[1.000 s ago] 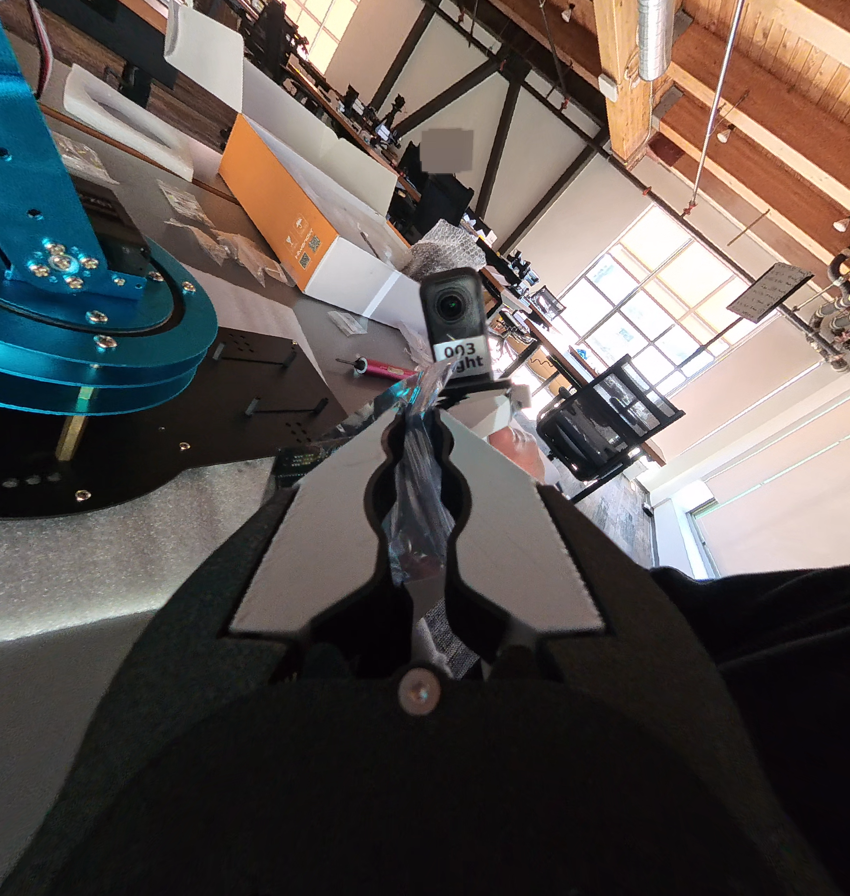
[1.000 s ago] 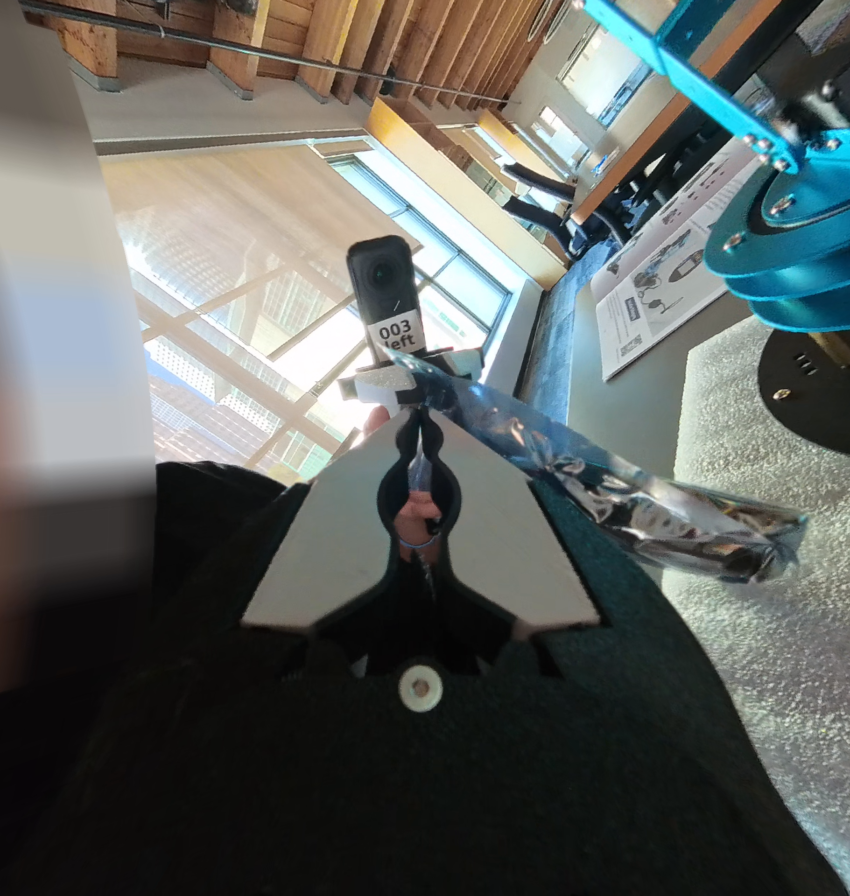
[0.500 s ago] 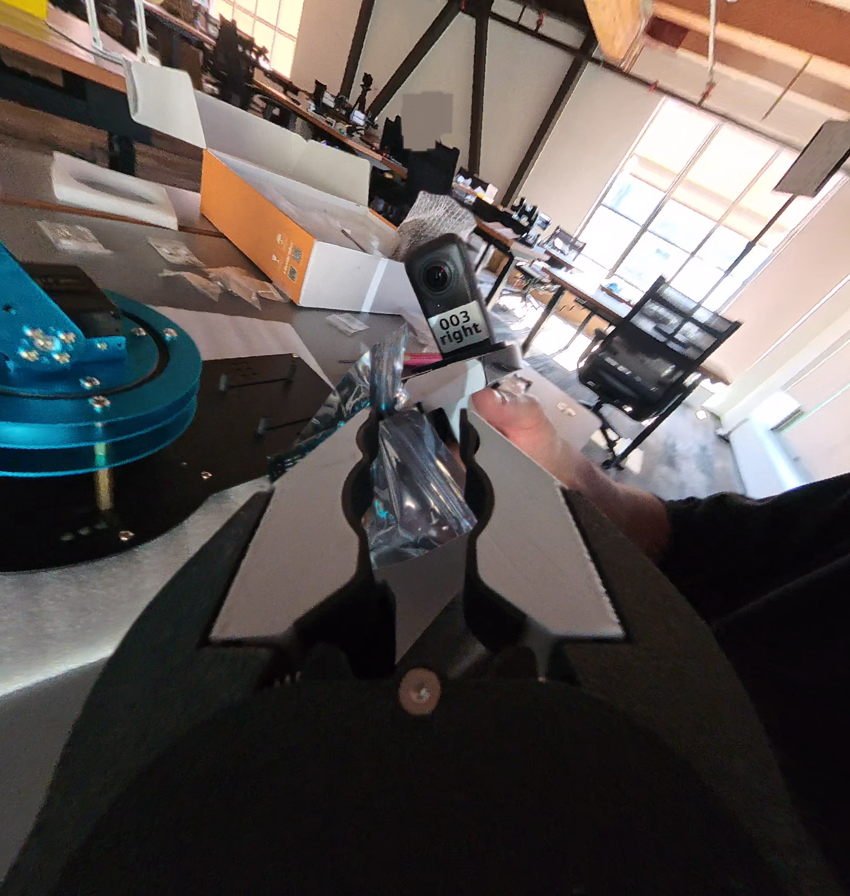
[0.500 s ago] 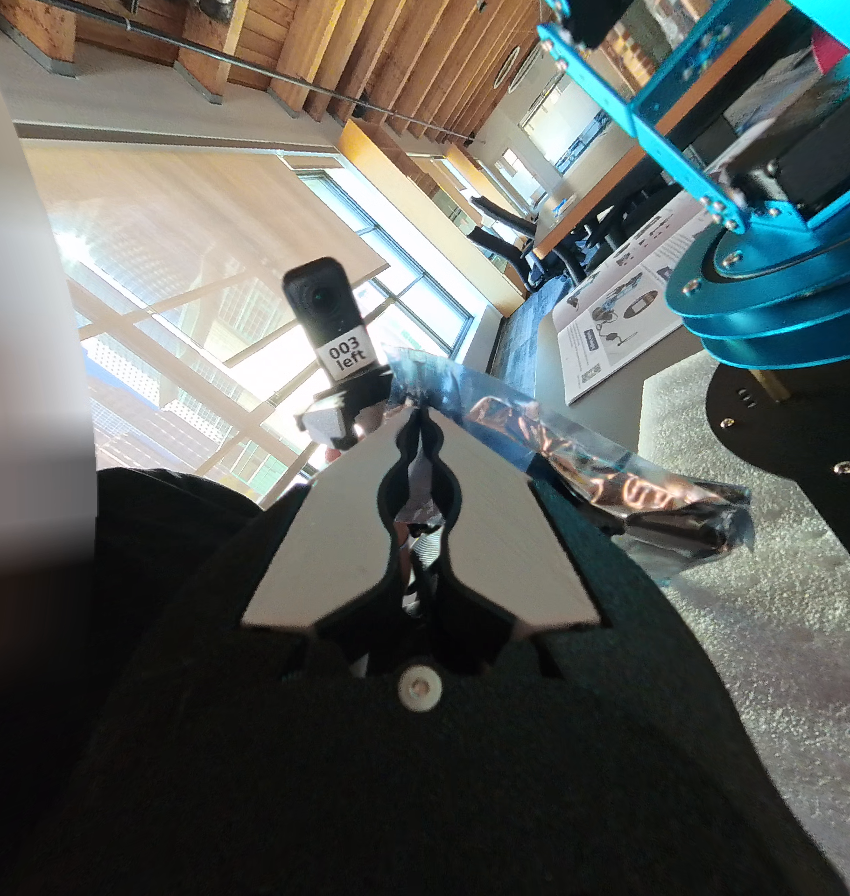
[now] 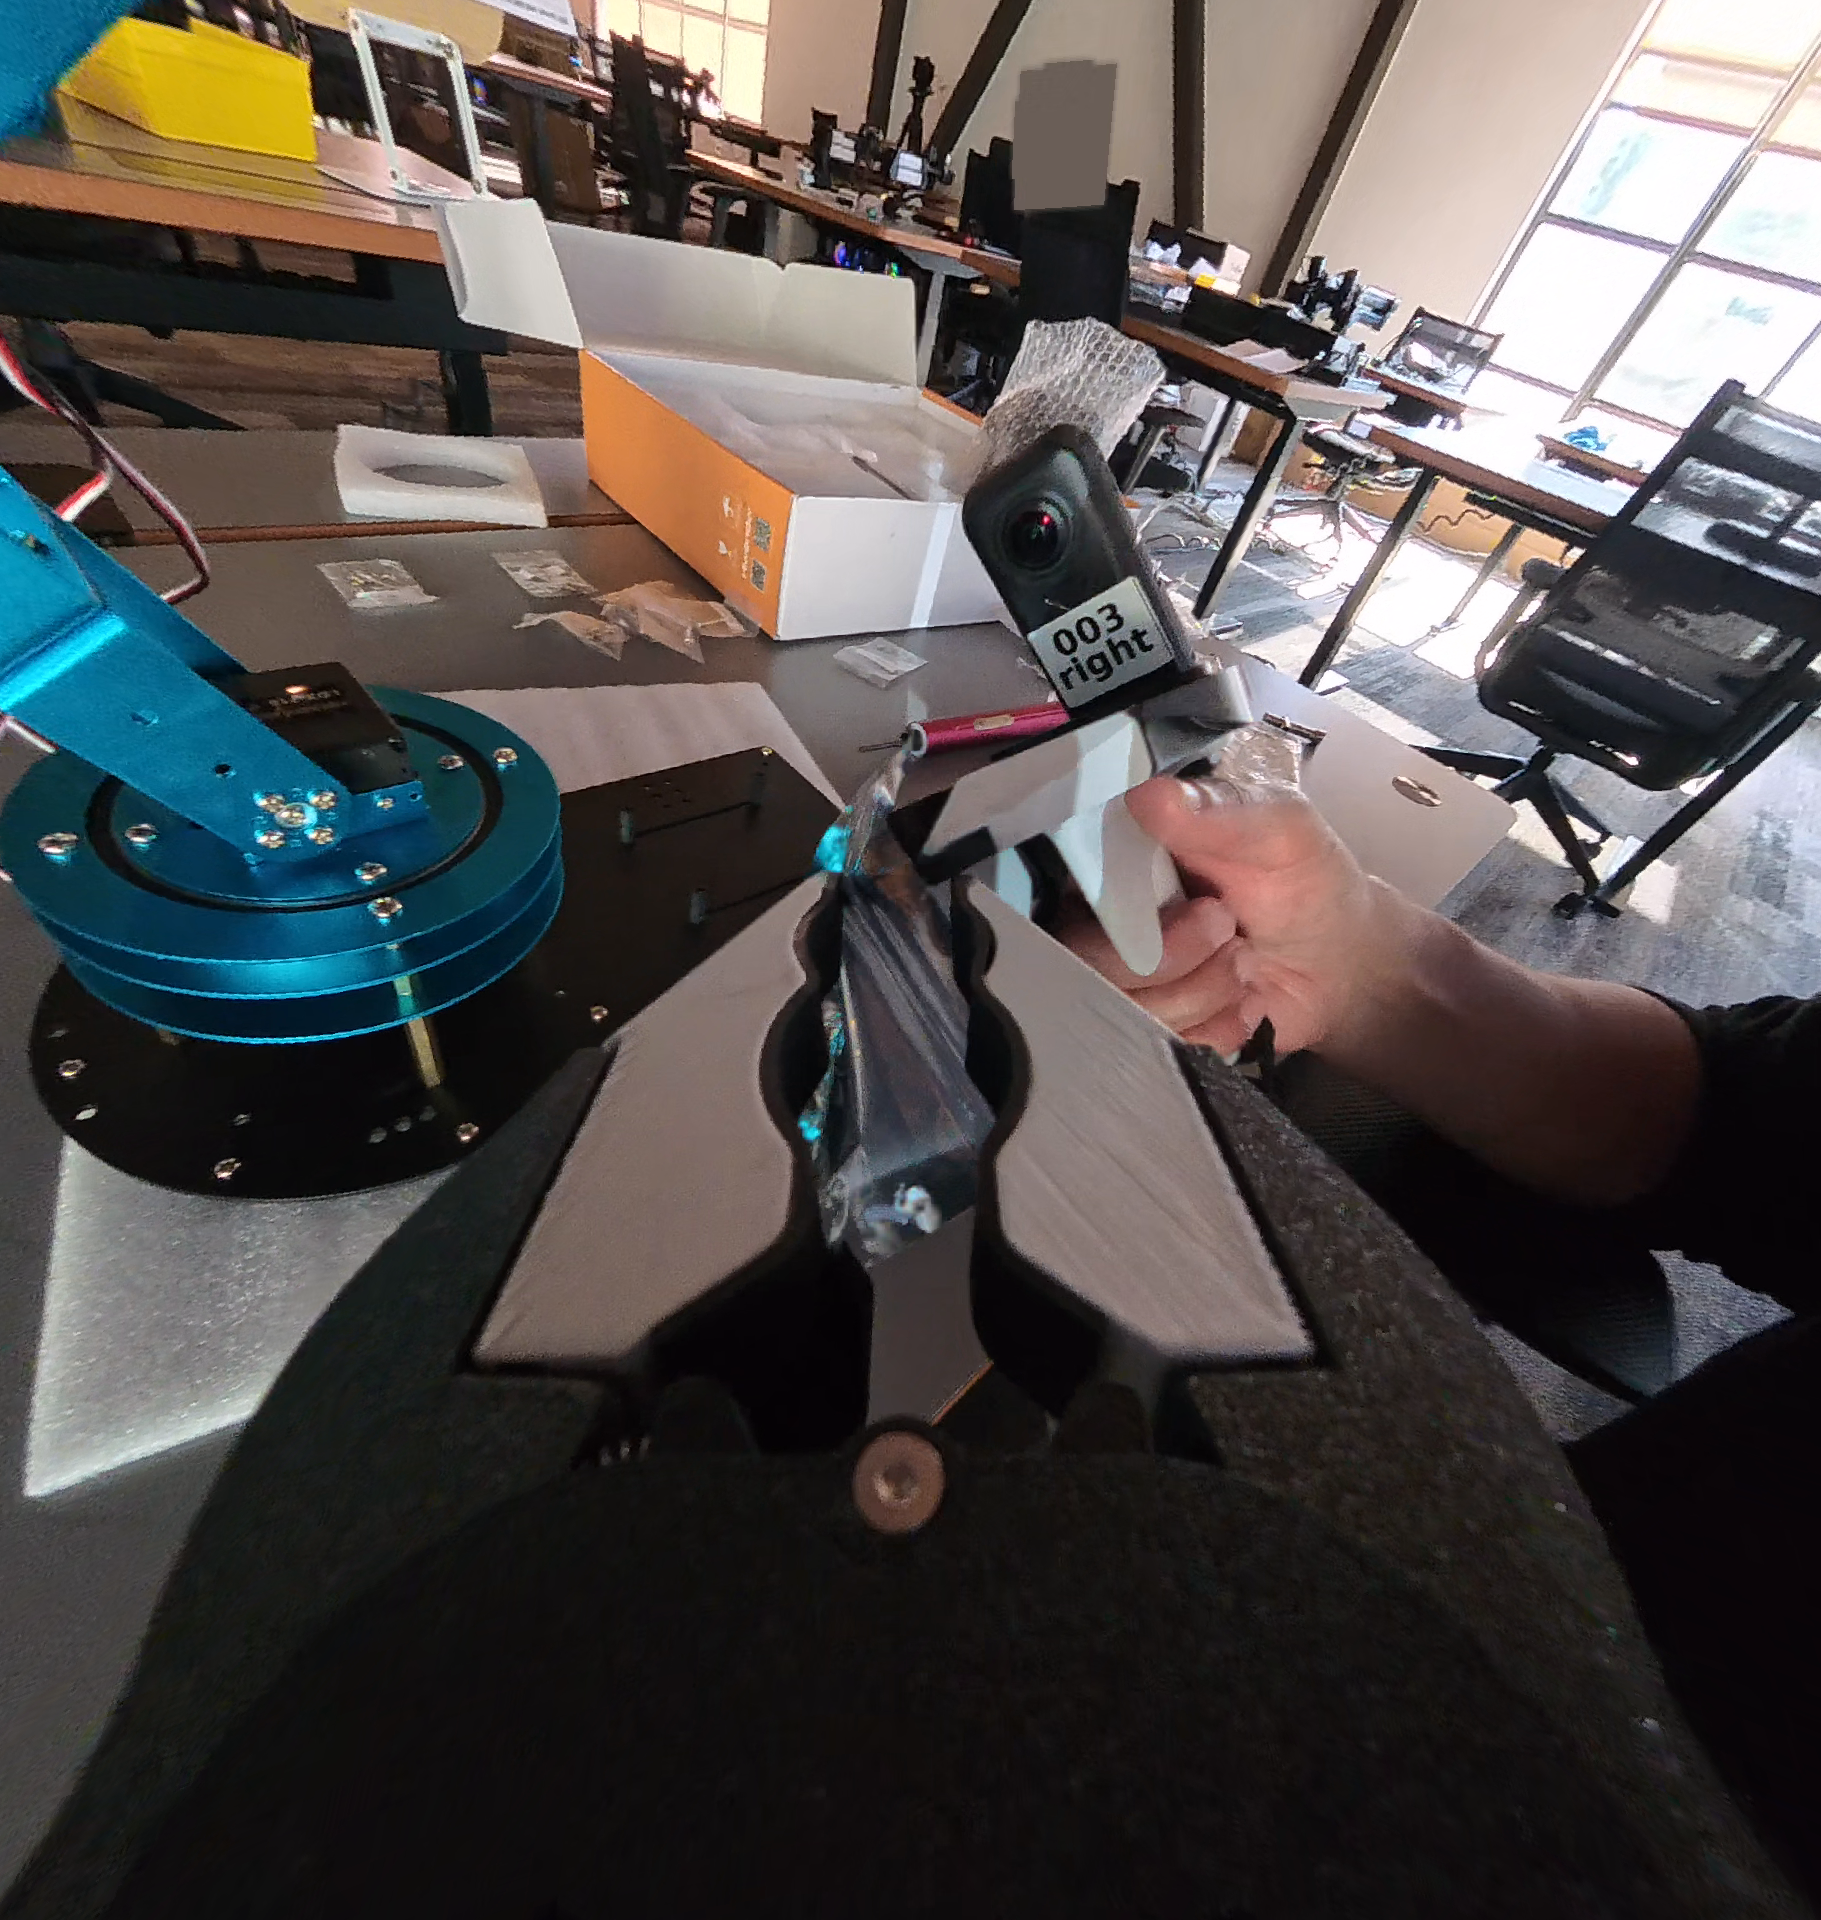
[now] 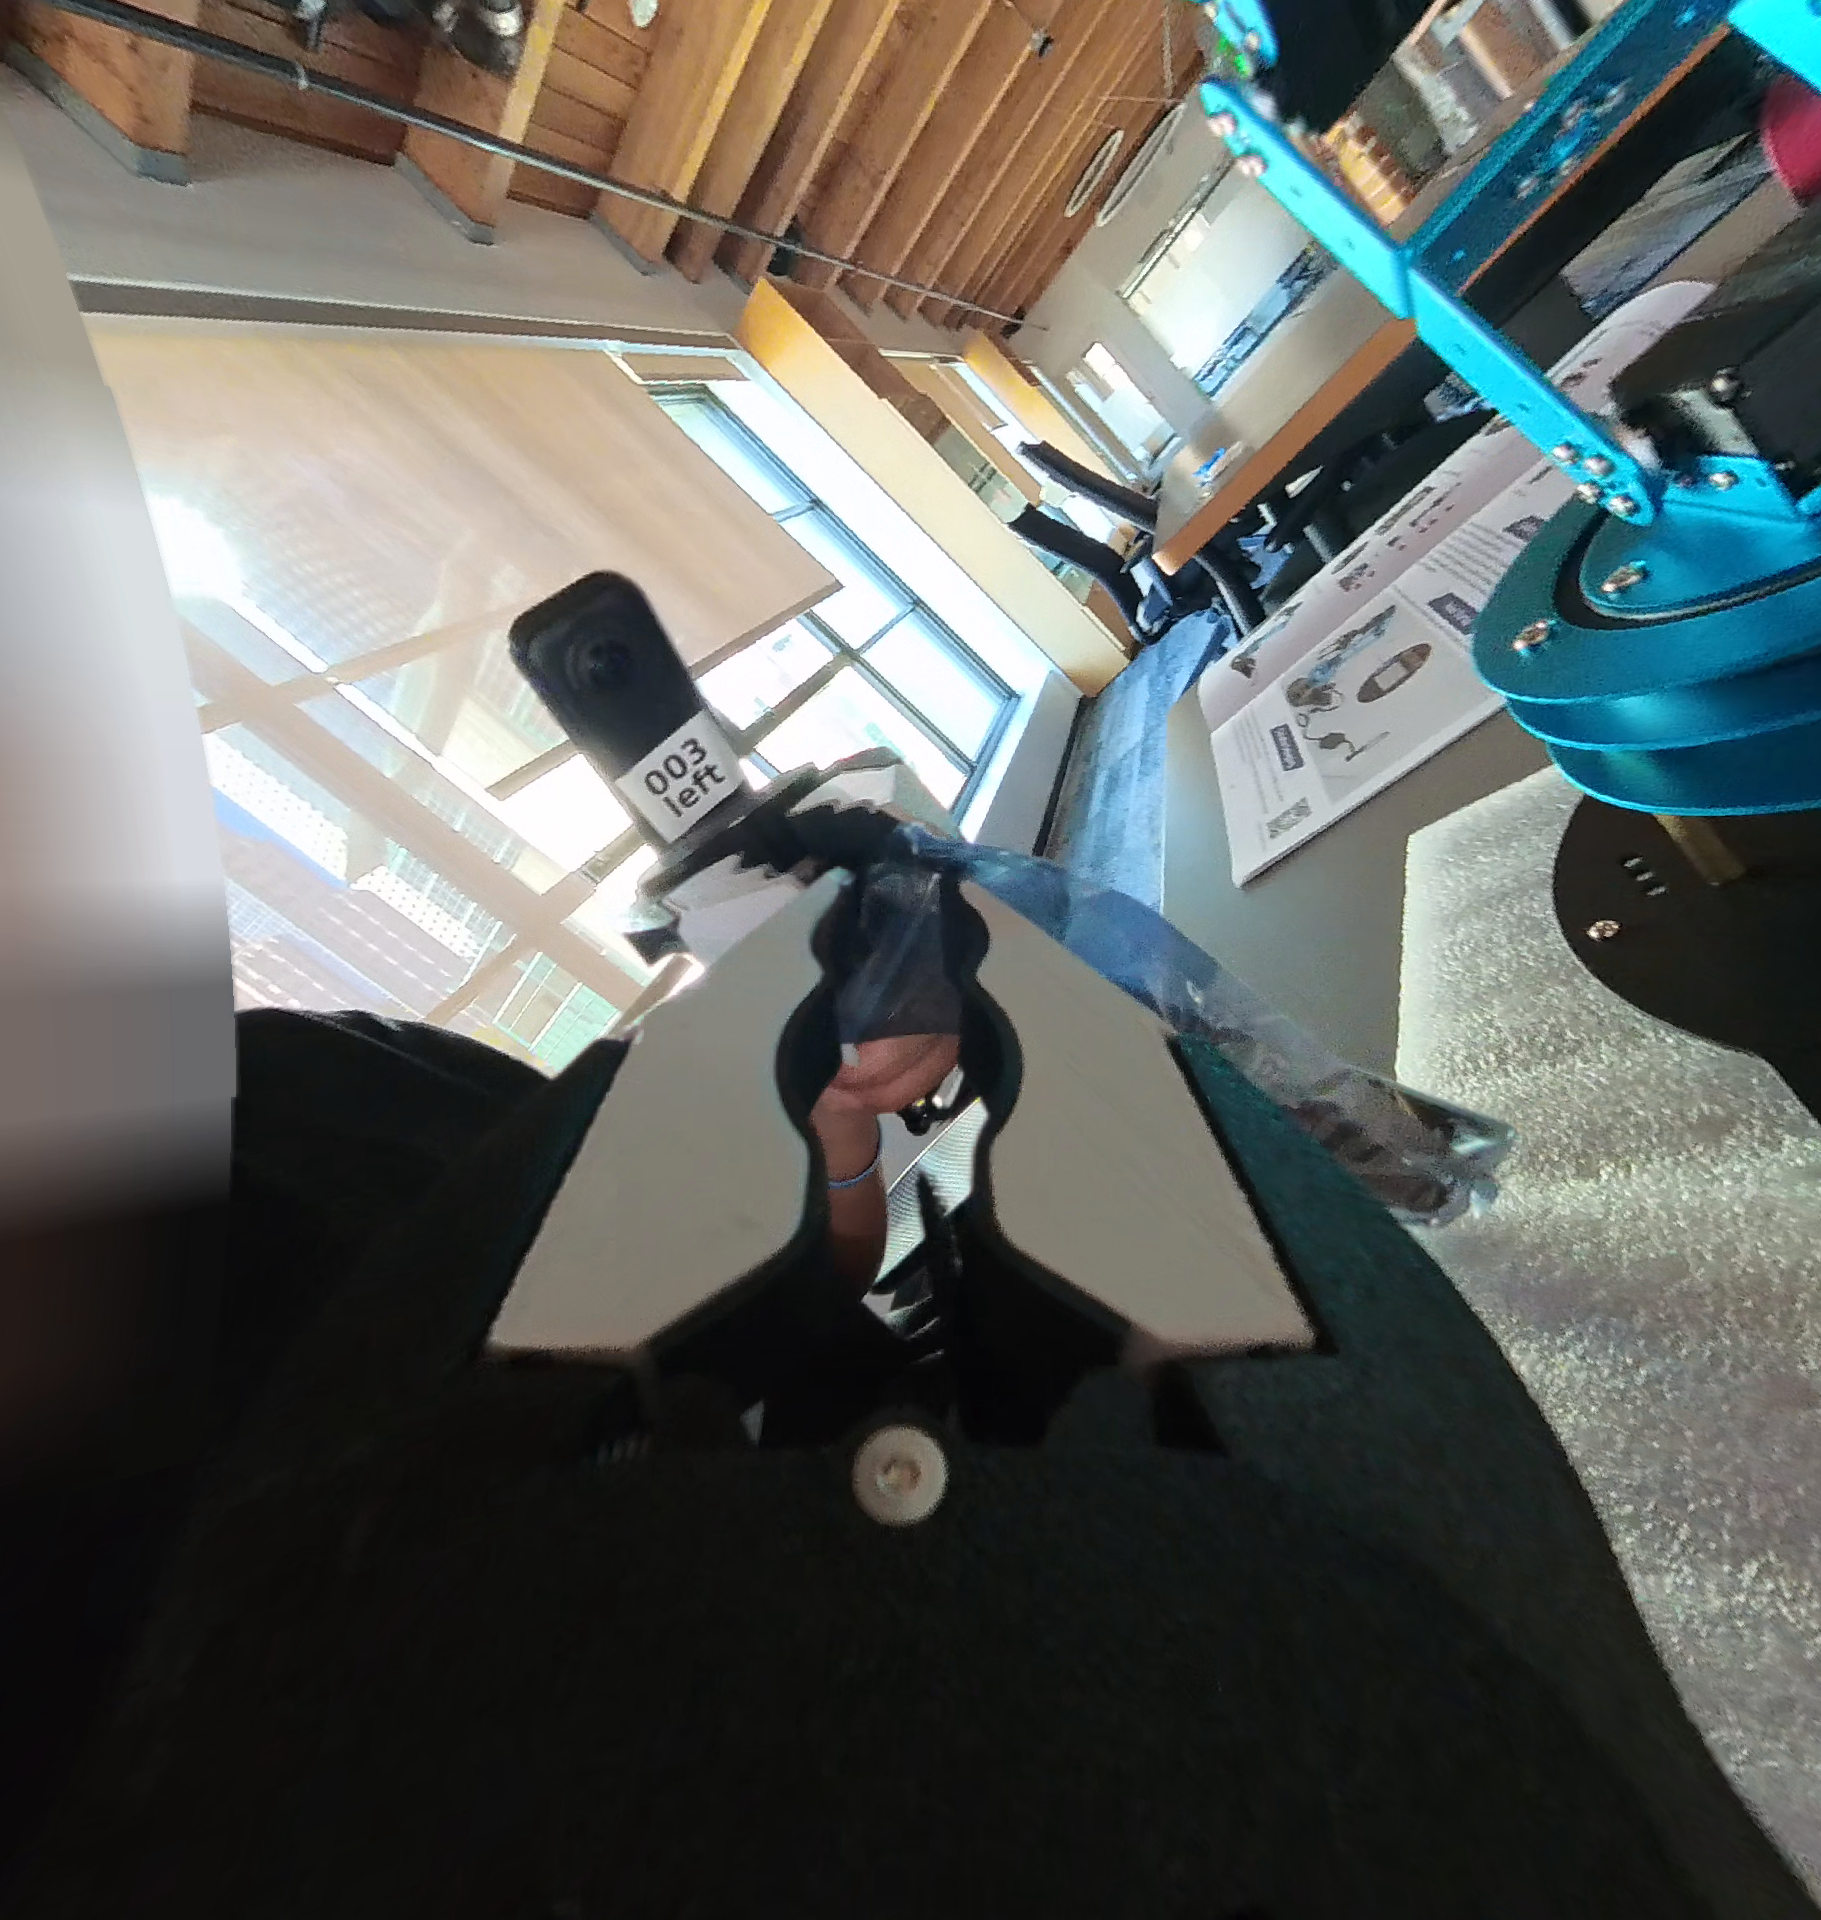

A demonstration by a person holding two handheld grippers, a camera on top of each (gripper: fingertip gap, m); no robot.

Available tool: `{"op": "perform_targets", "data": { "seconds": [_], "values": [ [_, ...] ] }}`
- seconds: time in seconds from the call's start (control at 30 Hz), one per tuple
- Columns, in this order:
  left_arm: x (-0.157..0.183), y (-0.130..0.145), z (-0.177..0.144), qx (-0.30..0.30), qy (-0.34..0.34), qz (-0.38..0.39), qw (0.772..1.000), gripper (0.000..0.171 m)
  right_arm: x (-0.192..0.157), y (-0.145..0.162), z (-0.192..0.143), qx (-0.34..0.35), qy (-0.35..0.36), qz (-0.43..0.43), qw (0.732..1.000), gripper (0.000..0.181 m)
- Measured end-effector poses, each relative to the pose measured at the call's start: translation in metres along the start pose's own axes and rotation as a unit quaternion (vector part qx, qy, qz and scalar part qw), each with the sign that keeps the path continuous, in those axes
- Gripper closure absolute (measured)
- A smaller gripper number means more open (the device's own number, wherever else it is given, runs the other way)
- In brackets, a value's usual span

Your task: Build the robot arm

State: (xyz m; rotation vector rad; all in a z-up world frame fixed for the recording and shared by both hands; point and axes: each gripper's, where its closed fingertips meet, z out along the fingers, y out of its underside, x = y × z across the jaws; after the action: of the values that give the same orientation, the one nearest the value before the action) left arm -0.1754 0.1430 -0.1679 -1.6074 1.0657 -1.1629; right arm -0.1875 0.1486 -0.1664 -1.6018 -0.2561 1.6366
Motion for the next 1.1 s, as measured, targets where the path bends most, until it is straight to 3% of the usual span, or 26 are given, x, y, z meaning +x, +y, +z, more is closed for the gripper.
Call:
{"op": "perform_targets", "data": {
  "seconds": [0.17,0.3,0.37,0.53,0.63,0.73,0.97,1.1],
  "values": [
    [0.000,0.003,0.001,-0.010,-0.009,0.023,1.000,0.158,-0.003,-0.002,-0.001,0.009,-0.004,0.006,1.000,0.181],
    [-0.001,0.005,0.004,-0.015,-0.015,0.029,0.999,0.160,-0.001,-0.004,-0.004,0.010,0.013,-0.003,1.000,0.181],
    [-0.006,0.002,0.003,-0.006,-0.020,0.013,1.000,0.167,0.002,-0.007,-0.007,0.016,0.025,-0.006,1.000,0.181],
    [-0.011,-0.001,-0.002,0.007,0.020,-0.044,0.999,0.168,0.013,-0.012,-0.015,0.017,0.069,-0.045,0.996,0.181],
    [-0.007,-0.002,-0.002,0.012,0.070,-0.097,0.993,0.166,0.005,-0.011,-0.012,0.011,0.070,-0.081,0.994,0.164],
    [0.007,-0.004,-0.002,0.011,0.146,-0.138,0.980,0.169,0.002,-0.012,-0.010,0.012,0.072,-0.099,0.992,0.166],
    [0.002,-0.001,0.005,0.005,0.135,-0.130,0.982,0.171,0.014,-0.013,-0.016,0.010,0.102,-0.107,0.989,0.174],
    [-0.011,0.000,0.005,0.020,0.133,-0.189,0.973,0.171,0.013,-0.010,-0.017,-0.018,0.123,-0.208,0.970,0.151]
  ]
}}
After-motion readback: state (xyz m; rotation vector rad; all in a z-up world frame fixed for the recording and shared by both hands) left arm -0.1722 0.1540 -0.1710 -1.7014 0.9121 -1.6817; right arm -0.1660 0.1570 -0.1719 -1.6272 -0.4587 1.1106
